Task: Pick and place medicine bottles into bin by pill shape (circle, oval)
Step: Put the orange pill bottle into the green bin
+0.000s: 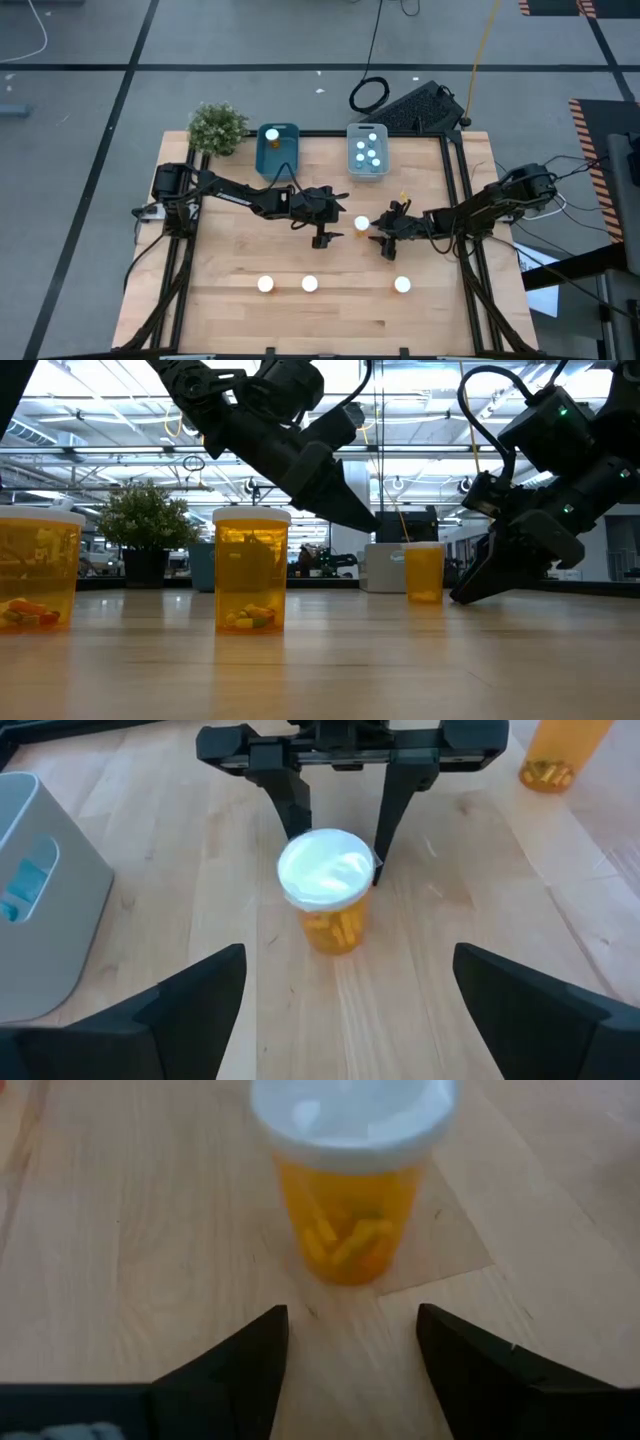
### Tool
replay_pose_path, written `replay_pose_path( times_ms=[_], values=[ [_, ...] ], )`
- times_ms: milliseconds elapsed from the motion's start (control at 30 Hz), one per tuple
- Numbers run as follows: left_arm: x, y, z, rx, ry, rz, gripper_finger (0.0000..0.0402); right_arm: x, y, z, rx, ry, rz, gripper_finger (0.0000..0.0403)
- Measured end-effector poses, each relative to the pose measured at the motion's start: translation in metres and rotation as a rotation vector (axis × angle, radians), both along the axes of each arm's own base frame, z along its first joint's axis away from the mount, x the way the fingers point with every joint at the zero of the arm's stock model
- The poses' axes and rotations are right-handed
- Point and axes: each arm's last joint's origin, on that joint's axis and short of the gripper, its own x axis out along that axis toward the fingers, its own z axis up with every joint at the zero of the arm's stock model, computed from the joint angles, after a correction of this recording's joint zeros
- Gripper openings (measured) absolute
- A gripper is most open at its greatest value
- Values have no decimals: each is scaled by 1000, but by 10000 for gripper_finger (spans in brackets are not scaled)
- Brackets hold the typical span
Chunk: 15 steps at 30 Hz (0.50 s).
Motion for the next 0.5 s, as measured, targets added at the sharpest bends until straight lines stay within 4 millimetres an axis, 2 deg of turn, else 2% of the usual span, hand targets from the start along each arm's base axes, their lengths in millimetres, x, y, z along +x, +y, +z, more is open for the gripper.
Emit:
replay_pose_path(
  times_ms=[367,500],
  values=[
    [0,0,-1,3,7,-2,360,2,0,2,-1,-31,3,251],
    [0,0,0,3,6,-2,360,3,0,-3,-10,-23,10,253]
  ],
)
